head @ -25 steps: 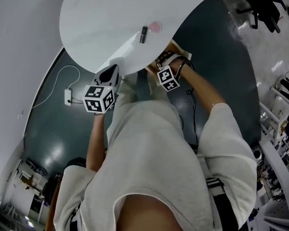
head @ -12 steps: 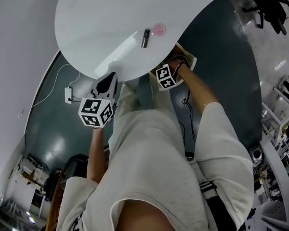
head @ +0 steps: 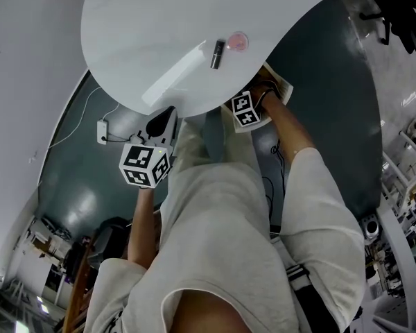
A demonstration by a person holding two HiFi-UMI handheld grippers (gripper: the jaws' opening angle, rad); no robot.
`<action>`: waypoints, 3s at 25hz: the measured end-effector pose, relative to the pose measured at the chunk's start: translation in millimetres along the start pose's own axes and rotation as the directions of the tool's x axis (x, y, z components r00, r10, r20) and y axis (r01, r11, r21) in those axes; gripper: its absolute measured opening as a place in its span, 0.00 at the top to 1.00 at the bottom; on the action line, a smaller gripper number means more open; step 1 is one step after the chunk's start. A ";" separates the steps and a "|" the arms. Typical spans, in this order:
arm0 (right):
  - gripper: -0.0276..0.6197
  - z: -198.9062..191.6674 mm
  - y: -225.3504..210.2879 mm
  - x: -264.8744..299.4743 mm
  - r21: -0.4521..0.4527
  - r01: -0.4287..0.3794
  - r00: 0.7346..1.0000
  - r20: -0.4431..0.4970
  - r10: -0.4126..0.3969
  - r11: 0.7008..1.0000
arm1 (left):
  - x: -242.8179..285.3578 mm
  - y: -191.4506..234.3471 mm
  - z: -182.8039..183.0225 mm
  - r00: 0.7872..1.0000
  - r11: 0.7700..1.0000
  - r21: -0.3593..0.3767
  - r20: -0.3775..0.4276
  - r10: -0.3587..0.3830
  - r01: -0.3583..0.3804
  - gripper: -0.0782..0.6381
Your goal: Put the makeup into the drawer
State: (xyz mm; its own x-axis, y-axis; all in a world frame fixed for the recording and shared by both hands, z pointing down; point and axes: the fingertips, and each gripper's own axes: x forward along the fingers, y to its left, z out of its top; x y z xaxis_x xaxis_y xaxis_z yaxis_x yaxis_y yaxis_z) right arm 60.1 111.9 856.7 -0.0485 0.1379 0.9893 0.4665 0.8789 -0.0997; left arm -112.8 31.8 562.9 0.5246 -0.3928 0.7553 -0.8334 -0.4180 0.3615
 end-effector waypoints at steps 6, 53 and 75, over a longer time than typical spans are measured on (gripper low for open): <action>0.54 8.1 -8.5 -14.9 -0.010 0.044 0.997 0.059 -0.044 0.999 | 6.0 -3.2 -2.7 1.000 1.000 0.007 0.002 -0.008 0.008 0.88; 0.63 2.2 -158.4 -277.8 0.996 -0.005 0.656 0.074 -0.751 0.093 | -4.6 0.3 64.3 0.992 0.994 0.097 0.110 -0.060 0.049 0.88; 0.81 23.5 -168.1 -270.1 0.987 0.005 0.679 0.114 -0.725 0.160 | -17.7 21.0 50.9 0.993 0.996 0.077 0.107 -0.046 0.038 0.88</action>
State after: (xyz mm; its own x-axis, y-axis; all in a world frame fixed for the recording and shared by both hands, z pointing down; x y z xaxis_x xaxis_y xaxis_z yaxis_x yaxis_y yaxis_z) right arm -25.9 -62.4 603.7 -0.4715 -0.4916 0.7321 -0.7976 0.5919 -0.1161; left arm -130.8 -11.7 529.3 0.5781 -0.4585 0.6750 -0.7970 -0.4946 0.3467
